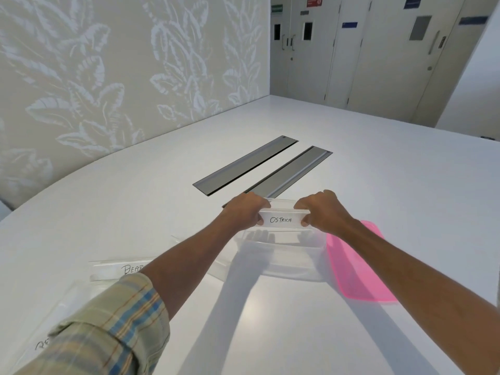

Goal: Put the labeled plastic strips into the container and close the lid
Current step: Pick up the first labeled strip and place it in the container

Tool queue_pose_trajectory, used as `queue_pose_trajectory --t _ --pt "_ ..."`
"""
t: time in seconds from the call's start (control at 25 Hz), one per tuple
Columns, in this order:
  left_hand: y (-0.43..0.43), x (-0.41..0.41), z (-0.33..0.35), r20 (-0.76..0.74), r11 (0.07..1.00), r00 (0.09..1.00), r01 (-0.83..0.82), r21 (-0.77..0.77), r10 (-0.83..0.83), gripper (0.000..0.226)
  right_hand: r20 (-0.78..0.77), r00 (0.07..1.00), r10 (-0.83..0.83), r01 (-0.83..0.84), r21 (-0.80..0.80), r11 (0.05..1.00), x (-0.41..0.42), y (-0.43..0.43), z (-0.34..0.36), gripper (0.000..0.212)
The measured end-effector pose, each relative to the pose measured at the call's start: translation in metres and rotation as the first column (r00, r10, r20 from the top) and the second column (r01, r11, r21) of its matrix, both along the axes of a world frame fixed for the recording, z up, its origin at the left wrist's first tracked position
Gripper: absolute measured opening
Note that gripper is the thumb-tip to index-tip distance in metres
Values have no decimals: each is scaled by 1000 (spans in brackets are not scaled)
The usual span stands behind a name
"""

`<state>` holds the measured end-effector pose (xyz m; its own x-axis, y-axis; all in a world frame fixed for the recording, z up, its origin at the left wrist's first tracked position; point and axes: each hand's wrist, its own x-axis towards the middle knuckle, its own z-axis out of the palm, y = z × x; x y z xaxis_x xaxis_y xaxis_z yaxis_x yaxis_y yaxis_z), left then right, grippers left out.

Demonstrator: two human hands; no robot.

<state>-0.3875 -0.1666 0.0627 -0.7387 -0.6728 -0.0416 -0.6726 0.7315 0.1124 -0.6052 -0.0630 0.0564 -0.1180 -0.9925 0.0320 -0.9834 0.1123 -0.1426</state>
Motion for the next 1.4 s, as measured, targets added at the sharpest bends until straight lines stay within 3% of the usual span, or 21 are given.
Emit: queue_pose_trajectory --t 0.12,0.4,0.96,1.04,1.16,1.28,1.4 --pt "-9 -9 -12 47 996 998 38 -78 -35 36 -16 1000 -5 6 58 998 -8 -11 -17 37" --pt "-27 -22 -46 95 999 995 33 -18 -32 42 -61 998 31 -23 133 991 -13 -23 -35 38" --pt "-29 -24 -63 216 995 975 61 -83 -41 50 -127 990 67 -44 174 984 -12 -23 -39 37" --pt "-28 -24 -57 162 996 986 51 -78 -38 50 -70 996 58 -48 145 988 -13 -22 -35 38" --pt "-23 -14 -41 -96 999 995 26 -48 -30 38 101 994 30 -36 61 997 -18 -19 -21 30" --pt "-22 19 -26 -420 999 907 -32 -42 11 27 200 979 25 -18 -35 999 -17 -12 -1 22" --pt "-22 61 -15 -542 993 839 -98 -65 47 27 285 958 24 20 -151 988 -1 -3 17 20"
